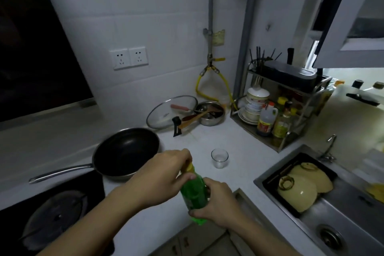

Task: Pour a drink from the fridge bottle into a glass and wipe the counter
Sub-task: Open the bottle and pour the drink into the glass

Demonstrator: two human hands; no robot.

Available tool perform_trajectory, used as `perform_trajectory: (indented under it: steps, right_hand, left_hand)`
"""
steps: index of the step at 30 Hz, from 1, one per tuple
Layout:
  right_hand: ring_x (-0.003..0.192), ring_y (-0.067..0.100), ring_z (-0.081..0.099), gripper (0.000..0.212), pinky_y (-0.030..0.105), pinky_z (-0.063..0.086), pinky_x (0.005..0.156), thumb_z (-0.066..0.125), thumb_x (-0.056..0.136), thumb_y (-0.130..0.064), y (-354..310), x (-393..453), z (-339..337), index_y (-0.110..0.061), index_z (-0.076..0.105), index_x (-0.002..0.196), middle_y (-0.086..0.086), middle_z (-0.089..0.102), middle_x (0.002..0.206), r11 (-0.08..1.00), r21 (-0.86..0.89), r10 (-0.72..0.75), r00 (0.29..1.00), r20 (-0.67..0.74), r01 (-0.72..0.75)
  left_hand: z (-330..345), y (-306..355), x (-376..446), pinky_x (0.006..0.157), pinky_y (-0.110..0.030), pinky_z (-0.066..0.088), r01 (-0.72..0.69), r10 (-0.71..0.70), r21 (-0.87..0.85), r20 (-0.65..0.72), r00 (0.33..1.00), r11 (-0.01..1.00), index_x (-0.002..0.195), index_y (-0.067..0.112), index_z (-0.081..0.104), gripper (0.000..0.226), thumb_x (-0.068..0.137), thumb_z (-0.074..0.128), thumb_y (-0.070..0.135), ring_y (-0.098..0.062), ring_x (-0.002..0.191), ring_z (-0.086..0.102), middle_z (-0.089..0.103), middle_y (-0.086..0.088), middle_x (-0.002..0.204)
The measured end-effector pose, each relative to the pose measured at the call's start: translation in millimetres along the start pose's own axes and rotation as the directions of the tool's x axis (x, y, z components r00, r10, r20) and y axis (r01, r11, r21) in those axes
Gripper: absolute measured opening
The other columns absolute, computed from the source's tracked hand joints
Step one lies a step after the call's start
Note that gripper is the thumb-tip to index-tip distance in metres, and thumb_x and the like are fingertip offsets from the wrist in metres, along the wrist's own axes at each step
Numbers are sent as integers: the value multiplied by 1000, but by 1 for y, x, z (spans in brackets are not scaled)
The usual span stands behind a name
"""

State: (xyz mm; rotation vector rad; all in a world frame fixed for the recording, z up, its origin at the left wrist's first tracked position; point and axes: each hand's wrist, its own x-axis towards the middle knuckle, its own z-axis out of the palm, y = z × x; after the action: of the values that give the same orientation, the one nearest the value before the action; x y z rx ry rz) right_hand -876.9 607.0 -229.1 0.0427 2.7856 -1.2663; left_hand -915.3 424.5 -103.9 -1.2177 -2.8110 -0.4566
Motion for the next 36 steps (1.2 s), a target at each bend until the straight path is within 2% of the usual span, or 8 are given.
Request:
perform_trajectory:
  steps: [6,10,15,20,23,28,33,36]
  right_hand:
    - [83,8,69,62,37,60,75,83,49,-56,9,54,-7,-27,66,101,-7,75,93,1000,-12,24,999,-27,-24]
    - [91,9,69,63,37,59,81,87,55,-50,27,84,-19,-24,66,109,-6,75,102,1000,8,26,999,34,-27]
    - [96,9,68,62,34,58,87,90,58,-38,60,126,-29,-22,65,113,-7,73,106,997,70,14,995,99,-21]
    - [78,-4,63,50,8,46,64,90,58,-39,91,172,-44,-32,60,98,-21,66,86,998,49,-34,983,178,26]
    - [73,2,61,48,11,44,58,88,58,-41,103,193,-52,-29,60,95,-18,65,83,994,-2,-105,971,217,108]
    - [79,16,70,52,36,60,65,88,57,-41,120,211,-48,-21,65,99,-3,74,88,995,65,-89,967,239,76]
    - [71,13,66,44,30,54,61,87,59,-41,125,217,-36,-20,62,90,-8,65,75,998,41,-46,986,162,40]
    - [76,16,68,51,28,55,63,86,58,-41,123,219,-25,-18,65,98,-3,71,84,999,36,34,989,147,-39]
  left_hand:
    - [11,-44,55,71,-28,51,-148,149,80,-7,989,986,102,32,44,23,94,44,53,-6,80,46,53,11,94]
    - [28,-66,93,62,-27,47,-366,403,414,0,915,833,99,25,47,29,96,42,53,-11,72,44,53,6,88]
    - [49,-91,150,61,-28,39,-436,488,507,35,872,744,95,24,46,36,100,30,56,-12,67,28,51,4,79]
    - [64,-101,197,60,-33,43,-495,516,503,108,850,709,87,21,47,42,101,27,55,-15,61,36,52,1,71]
    - [75,-97,213,53,-28,41,-516,542,518,116,832,682,73,19,51,44,99,36,51,-15,51,42,52,3,60]
    - [90,-91,233,50,-27,38,-439,482,515,57,874,736,63,18,53,42,94,43,44,-16,47,41,50,3,53]
    - [96,-91,246,44,-25,37,-338,318,484,125,940,807,53,16,51,49,93,43,45,-16,39,42,48,2,45]
    - [102,-86,244,40,-19,24,-164,139,524,89,986,835,43,19,42,54,88,54,48,-13,31,29,36,3,35]
